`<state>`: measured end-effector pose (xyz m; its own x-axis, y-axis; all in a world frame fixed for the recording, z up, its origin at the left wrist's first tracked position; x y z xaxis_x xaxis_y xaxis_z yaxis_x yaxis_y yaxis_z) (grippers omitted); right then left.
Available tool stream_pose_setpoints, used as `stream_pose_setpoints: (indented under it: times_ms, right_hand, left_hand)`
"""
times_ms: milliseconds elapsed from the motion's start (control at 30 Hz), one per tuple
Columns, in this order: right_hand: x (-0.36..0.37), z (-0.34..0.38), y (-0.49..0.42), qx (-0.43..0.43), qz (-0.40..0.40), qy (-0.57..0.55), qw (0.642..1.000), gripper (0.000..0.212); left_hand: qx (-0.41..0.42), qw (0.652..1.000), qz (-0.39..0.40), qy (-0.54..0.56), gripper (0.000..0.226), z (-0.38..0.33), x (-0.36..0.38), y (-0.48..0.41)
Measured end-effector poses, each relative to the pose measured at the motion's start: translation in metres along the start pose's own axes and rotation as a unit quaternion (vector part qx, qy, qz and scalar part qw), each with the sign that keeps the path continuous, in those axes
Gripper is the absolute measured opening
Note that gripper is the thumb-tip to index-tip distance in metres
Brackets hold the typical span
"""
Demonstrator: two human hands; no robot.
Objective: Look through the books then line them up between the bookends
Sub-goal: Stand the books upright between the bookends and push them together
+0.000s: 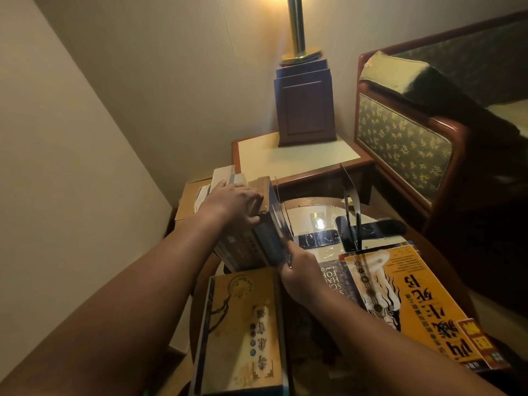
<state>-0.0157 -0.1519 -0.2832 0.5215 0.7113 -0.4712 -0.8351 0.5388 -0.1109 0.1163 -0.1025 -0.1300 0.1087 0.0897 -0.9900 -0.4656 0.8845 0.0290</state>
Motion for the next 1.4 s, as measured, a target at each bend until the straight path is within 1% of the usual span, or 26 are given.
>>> stream_pose_setpoints:
  times_ms: [100, 200, 267, 300, 333, 400, 467, 567, 600, 667, 767, 1067, 1267, 1367, 1400]
  right_hand:
    - [-0.020, 0.002, 0.018, -0.046, -0.012, 0.018, 0.999, 0.035]
    - [-0.047, -0.011, 0.026, -0.037, -0.028, 0.080, 0.996, 0.030]
    - [-0.063, -0.020, 0.026, -0.025, -0.016, 0.124, 0.992, 0.031]
    - [-0.068, -0.023, 0.025, -0.019, 0.005, 0.148, 0.989, 0.036]
    - [-0.072, -0.027, 0.023, -0.007, 0.038, 0.177, 0.984, 0.047]
    - [-0.077, -0.039, 0.022, 0.037, 0.110, 0.208, 0.971, 0.077]
    - [-0.084, -0.052, 0.023, 0.077, 0.154, 0.211, 0.962, 0.098]
    - [-0.096, -0.065, 0.026, 0.102, 0.183, 0.236, 0.949, 0.116]
    - [-0.098, -0.066, 0.027, 0.105, 0.196, 0.244, 0.944, 0.118]
    - [-0.100, -0.066, 0.029, 0.103, 0.210, 0.247, 0.940, 0.110]
    - [-0.100, -0.065, 0.029, 0.114, 0.208, 0.226, 0.945, 0.099]
    - [-0.099, -0.053, 0.033, 0.129, 0.182, 0.133, 0.966, 0.084]
    - [-0.114, -0.044, 0.040, 0.168, 0.170, 0.033, 0.970, 0.073]
    - [-0.116, -0.039, 0.049, 0.193, 0.170, -0.086, 0.963, 0.067]
    - [-0.118, -0.035, 0.052, 0.190, 0.162, -0.126, 0.960, 0.064]
  left_hand:
    - [-0.012, 1.000, 0.003, -0.002, 0.051, 0.001, 0.001, 0.000]
    - [-0.019, 1.000, -0.002, -0.004, 0.049, -0.001, -0.002, 0.002]
    - [-0.025, 1.000, 0.006, -0.006, 0.051, -0.003, -0.004, 0.004]
    - [-0.027, 1.000, 0.013, -0.008, 0.054, -0.004, -0.004, 0.004]
    - [-0.031, 0.999, 0.019, -0.008, 0.056, -0.004, -0.004, 0.004]
    - [-0.042, 0.999, 0.024, 0.001, 0.059, -0.004, -0.004, 0.005]
    - [-0.050, 0.998, 0.021, 0.009, 0.060, -0.004, -0.005, 0.005]
    - [-0.057, 0.998, 0.019, 0.015, 0.058, -0.004, -0.003, 0.005]
    - [-0.061, 0.998, 0.020, 0.016, 0.058, -0.004, -0.003, 0.004]
    - [-0.065, 0.997, 0.024, 0.019, 0.057, -0.001, -0.002, 0.001]
    - [-0.071, 0.997, 0.037, 0.021, 0.058, 0.002, 0.000, 0.001]
    - [-0.065, 0.997, 0.031, 0.006, 0.056, -0.007, -0.003, 0.003]
    - [-0.065, 0.997, 0.029, 0.012, 0.055, -0.010, -0.004, 0.006]
    - [-0.063, 0.998, 0.027, 0.014, 0.054, -0.011, -0.007, 0.008]
    - [-0.064, 0.997, 0.027, 0.014, 0.054, -0.012, -0.007, 0.008]
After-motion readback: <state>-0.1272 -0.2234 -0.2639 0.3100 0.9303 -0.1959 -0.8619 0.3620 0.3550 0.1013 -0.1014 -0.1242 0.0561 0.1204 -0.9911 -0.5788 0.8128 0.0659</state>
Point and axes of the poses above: each hand's wrist, its own y-axis away from the middle knuckle, its own x-axis out of the palm, z = x × y, the point moved 7 cm from there along -y, towards the middle knuckle
